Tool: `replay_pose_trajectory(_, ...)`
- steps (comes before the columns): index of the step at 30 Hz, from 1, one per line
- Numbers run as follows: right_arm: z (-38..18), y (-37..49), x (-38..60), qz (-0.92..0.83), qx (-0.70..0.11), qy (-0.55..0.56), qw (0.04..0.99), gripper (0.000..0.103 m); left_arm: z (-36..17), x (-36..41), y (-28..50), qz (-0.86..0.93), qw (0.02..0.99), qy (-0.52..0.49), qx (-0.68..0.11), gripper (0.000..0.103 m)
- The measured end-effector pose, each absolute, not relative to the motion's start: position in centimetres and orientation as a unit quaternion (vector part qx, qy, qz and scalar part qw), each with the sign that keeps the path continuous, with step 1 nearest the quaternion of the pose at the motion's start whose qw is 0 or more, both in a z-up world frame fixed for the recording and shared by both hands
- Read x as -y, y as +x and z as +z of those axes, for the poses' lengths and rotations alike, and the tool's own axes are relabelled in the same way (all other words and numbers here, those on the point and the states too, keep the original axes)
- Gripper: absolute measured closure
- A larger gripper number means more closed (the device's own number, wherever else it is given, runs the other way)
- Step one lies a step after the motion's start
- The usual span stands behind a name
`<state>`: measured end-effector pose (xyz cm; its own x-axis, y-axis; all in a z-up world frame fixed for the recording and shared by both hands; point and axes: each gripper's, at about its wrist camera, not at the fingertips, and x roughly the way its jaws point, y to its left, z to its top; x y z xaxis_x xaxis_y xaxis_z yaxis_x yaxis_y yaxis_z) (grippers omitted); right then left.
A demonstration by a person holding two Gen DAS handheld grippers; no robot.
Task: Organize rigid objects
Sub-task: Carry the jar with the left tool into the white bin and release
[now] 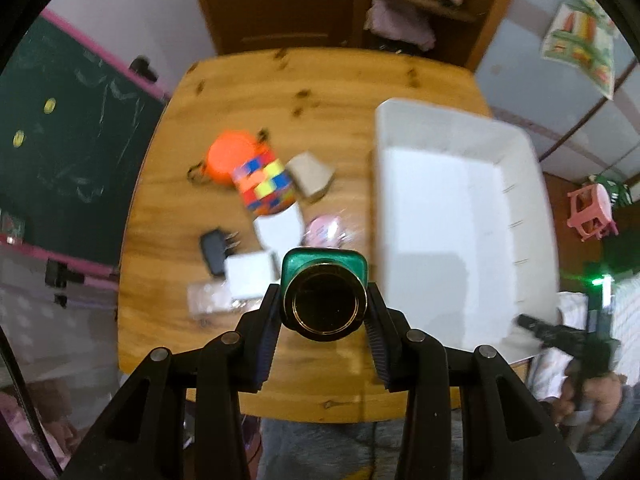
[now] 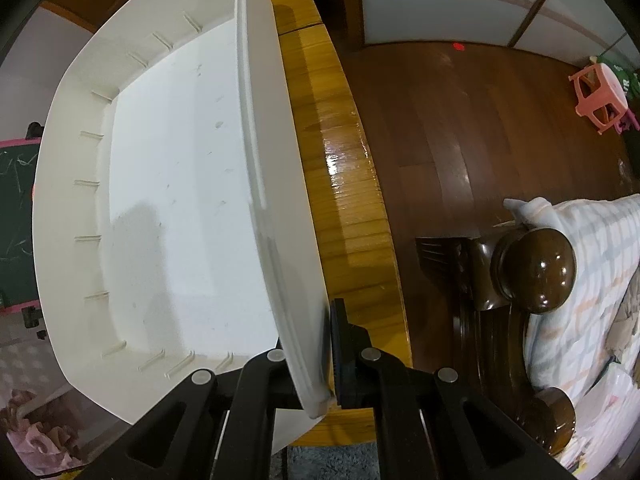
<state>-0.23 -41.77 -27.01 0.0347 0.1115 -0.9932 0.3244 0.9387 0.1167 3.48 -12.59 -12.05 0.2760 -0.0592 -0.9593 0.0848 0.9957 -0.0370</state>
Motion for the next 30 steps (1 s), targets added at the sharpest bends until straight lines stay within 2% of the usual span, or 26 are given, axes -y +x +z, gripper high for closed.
replay_pose_trajectory(7, -27.1, -0.4, 41.9, -0.068, -0.688, 0.157, 0.705, 0.096, -12.4, 18.1, 4.7, -0.104, 0.792, 0.041, -0.601, 0.059)
replay_pose_trajectory(30, -27.2, -0.6, 41.6, -0.066, -0.685, 0.145, 0.711, 0.096, -24.2, 26.1, 12.1, -0.126, 0.738, 0.097, -0.656, 0.059)
